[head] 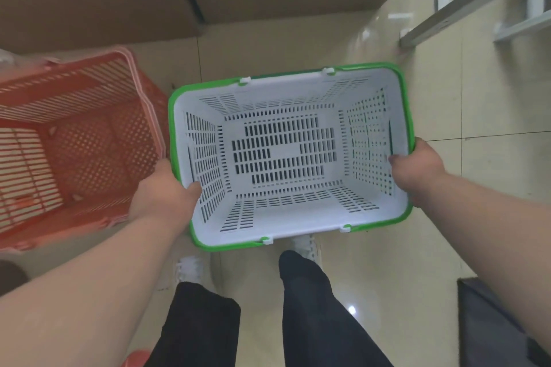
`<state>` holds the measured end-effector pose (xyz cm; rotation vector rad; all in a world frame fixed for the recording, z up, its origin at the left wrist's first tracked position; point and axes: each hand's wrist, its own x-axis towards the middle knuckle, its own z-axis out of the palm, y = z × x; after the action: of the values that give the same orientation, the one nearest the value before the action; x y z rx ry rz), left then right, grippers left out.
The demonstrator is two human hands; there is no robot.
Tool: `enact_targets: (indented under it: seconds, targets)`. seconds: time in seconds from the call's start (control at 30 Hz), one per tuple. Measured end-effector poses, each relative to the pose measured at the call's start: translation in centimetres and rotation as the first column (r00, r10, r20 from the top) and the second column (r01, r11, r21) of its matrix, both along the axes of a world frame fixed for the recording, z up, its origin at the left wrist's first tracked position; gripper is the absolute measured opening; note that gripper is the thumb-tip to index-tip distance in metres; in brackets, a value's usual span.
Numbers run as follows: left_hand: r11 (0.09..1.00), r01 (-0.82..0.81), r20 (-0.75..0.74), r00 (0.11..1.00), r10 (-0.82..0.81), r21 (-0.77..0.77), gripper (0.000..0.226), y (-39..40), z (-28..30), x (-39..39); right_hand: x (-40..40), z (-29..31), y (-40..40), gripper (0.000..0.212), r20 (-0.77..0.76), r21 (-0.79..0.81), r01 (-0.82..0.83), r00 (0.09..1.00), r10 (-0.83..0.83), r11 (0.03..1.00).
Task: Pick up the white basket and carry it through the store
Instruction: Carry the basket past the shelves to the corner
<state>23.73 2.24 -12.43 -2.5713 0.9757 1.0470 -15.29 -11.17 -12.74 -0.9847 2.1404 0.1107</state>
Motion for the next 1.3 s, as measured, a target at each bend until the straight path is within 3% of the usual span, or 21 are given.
enact_targets:
  seconds: [0.27,0.57,0.77,1.07,1.23,1.3]
  targets:
    - [0.999,-0.045,-0.049,0.998,0.046,0.017,0.035,-1.4,1.0,-0.6,-0.8,2.2,0.6,0.014,0.045,-0.052,0.173,0.984,-0.171,0.984]
    - [0.987,-0.017,-0.215,0.975,0.052,0.159,0.035,-0.9,-1.1,-3.4,-5.1,3.2,1.0,0.012,-0.059,-0.054,0.054,0.997,-0.057,0.997]
    - [0.997,-0.074,-0.282,0.956,0.082,0.037,0.032,-0.5,-2.2,-4.6,-6.6,2.9,2.5,0.016,0.003,-0.07,0.146,0.989,-0.146,0.987]
    - [0.977,-0.19,-0.221,0.961,0.165,-0.099,0.029,0.7,12.9,-0.7,-2.4,15.1,4.0,0.014,0.096,-0.096,0.215,0.974,-0.206,0.972]
    - [0.959,-0.231,-0.169,0.964,0.204,-0.163,0.02,2.4,23.4,5.3,4.2,24.6,4.4,0.014,0.138,-0.117,0.159,0.98,-0.142,0.98]
    - [0.958,-0.234,-0.155,0.966,0.209,-0.167,0.019,3.0,24.0,6.5,5.4,25.6,4.3,0.016,0.131,-0.122,0.114,0.986,-0.098,0.986]
